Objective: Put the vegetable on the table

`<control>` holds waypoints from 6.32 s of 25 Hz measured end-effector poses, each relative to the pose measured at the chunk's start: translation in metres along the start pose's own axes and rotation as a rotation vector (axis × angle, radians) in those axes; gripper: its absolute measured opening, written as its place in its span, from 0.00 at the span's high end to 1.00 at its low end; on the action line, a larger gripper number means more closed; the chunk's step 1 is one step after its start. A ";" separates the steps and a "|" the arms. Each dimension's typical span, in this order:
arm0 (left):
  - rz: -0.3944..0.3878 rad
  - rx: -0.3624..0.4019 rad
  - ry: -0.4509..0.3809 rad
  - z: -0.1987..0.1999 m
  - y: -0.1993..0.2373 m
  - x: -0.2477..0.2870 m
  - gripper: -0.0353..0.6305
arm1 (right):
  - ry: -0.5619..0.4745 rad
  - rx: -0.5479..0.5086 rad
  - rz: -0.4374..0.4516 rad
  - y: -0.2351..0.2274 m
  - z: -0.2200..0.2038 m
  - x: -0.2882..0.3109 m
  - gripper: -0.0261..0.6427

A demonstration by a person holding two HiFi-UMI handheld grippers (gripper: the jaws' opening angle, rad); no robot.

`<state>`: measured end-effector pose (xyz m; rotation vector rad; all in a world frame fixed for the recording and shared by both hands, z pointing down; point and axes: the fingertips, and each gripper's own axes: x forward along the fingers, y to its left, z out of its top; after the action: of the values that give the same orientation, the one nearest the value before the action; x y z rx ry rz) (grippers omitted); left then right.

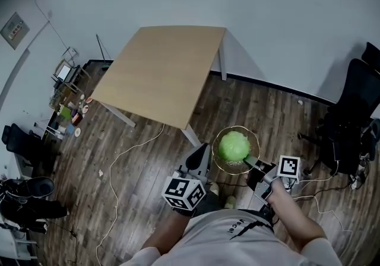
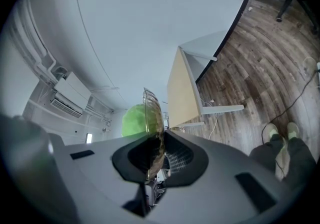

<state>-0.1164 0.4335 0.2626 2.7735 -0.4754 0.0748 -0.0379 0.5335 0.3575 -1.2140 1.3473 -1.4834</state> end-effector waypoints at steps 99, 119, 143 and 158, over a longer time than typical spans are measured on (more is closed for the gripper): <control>0.663 -0.202 0.078 -0.039 0.508 0.274 0.93 | 0.660 -0.144 -0.543 -0.244 0.246 0.592 0.84; 0.591 -0.209 0.056 -0.018 0.494 0.261 0.93 | 0.647 -0.388 -0.529 -0.186 0.254 0.566 0.89; 0.385 -0.130 0.021 0.069 0.390 0.225 0.93 | 0.408 -0.914 0.032 0.055 0.198 0.505 0.94; 0.361 -0.094 -0.028 0.110 0.369 0.198 0.93 | 0.319 -0.962 0.042 0.099 0.185 0.481 0.94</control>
<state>-0.0529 0.0069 0.2930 2.5691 -0.9564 0.0935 0.0202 0.0130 0.3262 -1.5120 2.4376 -1.0072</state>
